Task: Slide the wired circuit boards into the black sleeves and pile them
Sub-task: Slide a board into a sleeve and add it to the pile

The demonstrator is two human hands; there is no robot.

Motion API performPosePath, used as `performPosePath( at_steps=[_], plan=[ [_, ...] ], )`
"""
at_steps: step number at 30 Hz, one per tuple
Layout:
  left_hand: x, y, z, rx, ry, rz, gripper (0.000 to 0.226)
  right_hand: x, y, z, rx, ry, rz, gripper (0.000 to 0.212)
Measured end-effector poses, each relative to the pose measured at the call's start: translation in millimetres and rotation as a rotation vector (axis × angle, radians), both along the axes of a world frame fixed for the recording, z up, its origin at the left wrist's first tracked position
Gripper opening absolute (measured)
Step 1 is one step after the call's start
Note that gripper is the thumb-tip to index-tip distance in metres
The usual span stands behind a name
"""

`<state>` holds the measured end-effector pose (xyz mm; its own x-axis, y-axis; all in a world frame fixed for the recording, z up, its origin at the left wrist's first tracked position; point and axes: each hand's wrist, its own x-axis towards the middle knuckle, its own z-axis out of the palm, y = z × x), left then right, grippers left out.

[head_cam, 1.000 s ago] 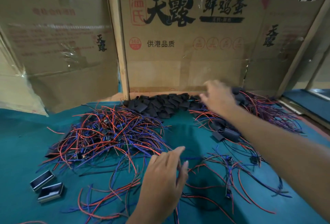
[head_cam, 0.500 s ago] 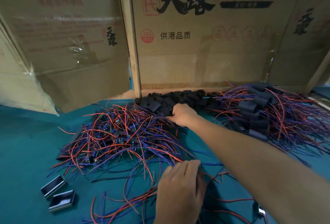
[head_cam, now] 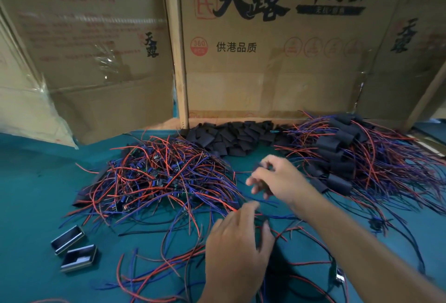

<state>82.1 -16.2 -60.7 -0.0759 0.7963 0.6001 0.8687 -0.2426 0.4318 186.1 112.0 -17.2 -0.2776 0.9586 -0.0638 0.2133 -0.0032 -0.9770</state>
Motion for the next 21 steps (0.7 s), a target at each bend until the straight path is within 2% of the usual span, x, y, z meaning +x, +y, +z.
performPosePath(
  at_steps=[2, 4, 6, 11, 17, 19, 21],
  plan=[
    [0, -4, 7, -0.071, -0.056, 0.013, 0.046, 13, -36, -6, -0.037, 0.074, 0.013, 0.024],
    [0, -8, 13, -0.118, -0.095, -0.006, 0.058, 21, -64, -12, -0.076, 0.067, -0.004, 0.039],
    [2, -13, 17, -0.113, -0.023, -0.033, 0.061, 23, -80, -17, -0.075, 0.038, -0.032, 0.050],
    [-7, -19, 32, -0.039, 0.091, -0.114, 0.041, 28, -88, -16, -0.098, 0.257, 0.016, 0.041],
    [-109, 33, 74, -0.379, 0.283, 0.114, 0.010, 46, -82, -21, -0.182, 0.450, 0.078, 0.054],
    [-140, 49, 83, -0.496, 0.447, 0.170, 0.009, 50, -79, -23, -0.168, 0.485, 0.074, 0.054],
    [-160, 59, 82, -0.593, 0.616, 0.118, 0.009, 52, -77, -25, -0.147, 0.463, 0.078, 0.053]
  ],
)
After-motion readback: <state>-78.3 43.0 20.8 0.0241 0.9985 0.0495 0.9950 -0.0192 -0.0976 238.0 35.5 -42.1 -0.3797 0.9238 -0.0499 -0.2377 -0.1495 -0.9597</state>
